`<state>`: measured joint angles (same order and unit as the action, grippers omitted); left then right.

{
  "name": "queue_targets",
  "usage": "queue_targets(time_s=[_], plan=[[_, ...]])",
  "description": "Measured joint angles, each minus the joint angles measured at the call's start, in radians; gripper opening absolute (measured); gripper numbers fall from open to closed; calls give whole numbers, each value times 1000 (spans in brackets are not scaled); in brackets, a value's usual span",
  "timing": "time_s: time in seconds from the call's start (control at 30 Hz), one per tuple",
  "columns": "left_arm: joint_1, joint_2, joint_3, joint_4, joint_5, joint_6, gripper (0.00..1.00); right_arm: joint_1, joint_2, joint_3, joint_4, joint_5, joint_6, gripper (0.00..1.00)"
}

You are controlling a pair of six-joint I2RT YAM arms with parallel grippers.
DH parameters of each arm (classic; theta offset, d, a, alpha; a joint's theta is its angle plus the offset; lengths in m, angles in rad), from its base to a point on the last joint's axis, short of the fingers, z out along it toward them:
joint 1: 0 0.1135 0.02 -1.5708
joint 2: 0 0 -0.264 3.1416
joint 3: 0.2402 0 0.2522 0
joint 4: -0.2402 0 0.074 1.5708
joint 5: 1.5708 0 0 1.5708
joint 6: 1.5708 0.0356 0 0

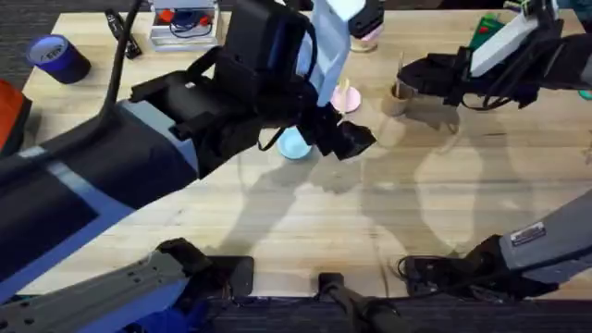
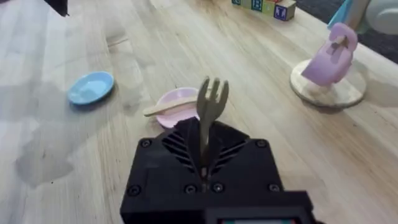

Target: Pick up a utensil and set it on the pink plate, then put the other utensil in the container.

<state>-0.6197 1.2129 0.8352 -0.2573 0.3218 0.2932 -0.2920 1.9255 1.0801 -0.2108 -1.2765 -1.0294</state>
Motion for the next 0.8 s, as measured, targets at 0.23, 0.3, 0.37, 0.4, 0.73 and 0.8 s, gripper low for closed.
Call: queue_targets(time_s=[0.23, 0.3, 0.37, 0.4, 0.73, 0.8], plan=[[0, 0, 0, 0, 0, 0, 995, 0, 10, 0, 0, 1, 0, 32], [0, 0, 0, 0, 0, 0, 995, 0, 10, 0, 0, 1, 0, 32], [0, 0, 0, 0, 0, 0, 994, 0, 10, 0, 0, 1, 0, 32], [0, 0, 0, 0, 0, 0, 995, 0, 10, 0, 0, 1, 0, 31], [0, 0, 0, 0, 0, 0, 994, 0, 38, 0, 0, 1, 0, 32], [0, 0, 0, 0, 0, 0, 994, 0, 38, 0, 0, 1, 1, 42]])
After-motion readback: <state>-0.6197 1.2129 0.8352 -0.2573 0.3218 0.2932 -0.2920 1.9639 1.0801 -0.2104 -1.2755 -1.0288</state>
